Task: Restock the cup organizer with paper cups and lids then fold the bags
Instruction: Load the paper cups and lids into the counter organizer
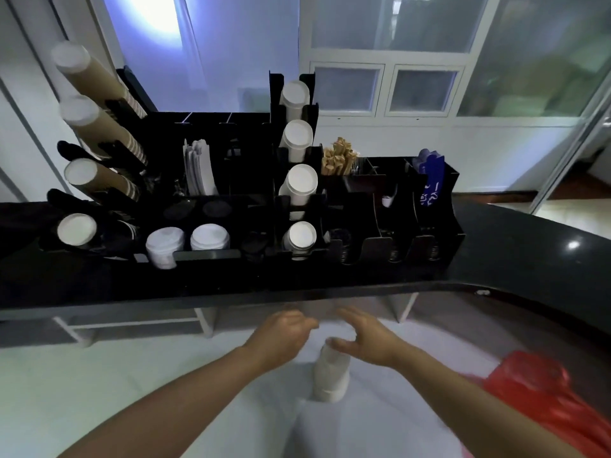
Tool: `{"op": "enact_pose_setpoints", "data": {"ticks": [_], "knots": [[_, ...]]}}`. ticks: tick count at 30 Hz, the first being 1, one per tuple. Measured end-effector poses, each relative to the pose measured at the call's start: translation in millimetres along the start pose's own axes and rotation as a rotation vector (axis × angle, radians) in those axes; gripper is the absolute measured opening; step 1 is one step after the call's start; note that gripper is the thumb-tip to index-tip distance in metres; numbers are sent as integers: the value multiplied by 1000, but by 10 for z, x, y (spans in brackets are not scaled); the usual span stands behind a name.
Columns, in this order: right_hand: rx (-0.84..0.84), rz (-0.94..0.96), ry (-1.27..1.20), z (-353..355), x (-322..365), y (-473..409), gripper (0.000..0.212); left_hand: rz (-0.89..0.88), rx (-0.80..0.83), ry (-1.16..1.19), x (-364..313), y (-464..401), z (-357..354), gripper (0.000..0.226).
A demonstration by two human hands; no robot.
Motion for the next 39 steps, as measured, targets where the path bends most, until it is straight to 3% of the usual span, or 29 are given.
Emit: {"op": "enact_pose_setpoints", "data": {"ticks": [3, 8, 16, 23, 28, 34, 39], "knots": [[107, 12, 8, -330, -44, 112, 74, 128, 88, 11, -69, 142, -129, 23], [144, 5, 32, -673, -179, 215, 76, 299, 190, 11, -183, 271, -295, 29], [16, -94, -78, -962, -166, 200, 82, 475, 176, -21, -275, 385, -454, 40], [-94, -113, -104, -826, -85, 139, 75, 569, 182, -24, -337, 351, -324, 29], [-217, -65, -155, -258, -42, 135, 75, 550, 122, -40, -411, 69, -63, 27], [-433, 14, -182, 804, 82, 148, 74, 129, -255, -149, -532, -361, 469, 31], [-575, 113, -174, 1564, 275, 139, 68, 18, -431, -192, -576, -553, 992, 22]]}}
Point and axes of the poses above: each hand's wrist, its own y-axis away from the middle knuckle, its own z-axis out of the back of the hand, x = y × z, the point moved 1 cm from there along -y, towards the middle knuckle, and after that the axes turned 15 degrees about y, right-handed, at the moved point
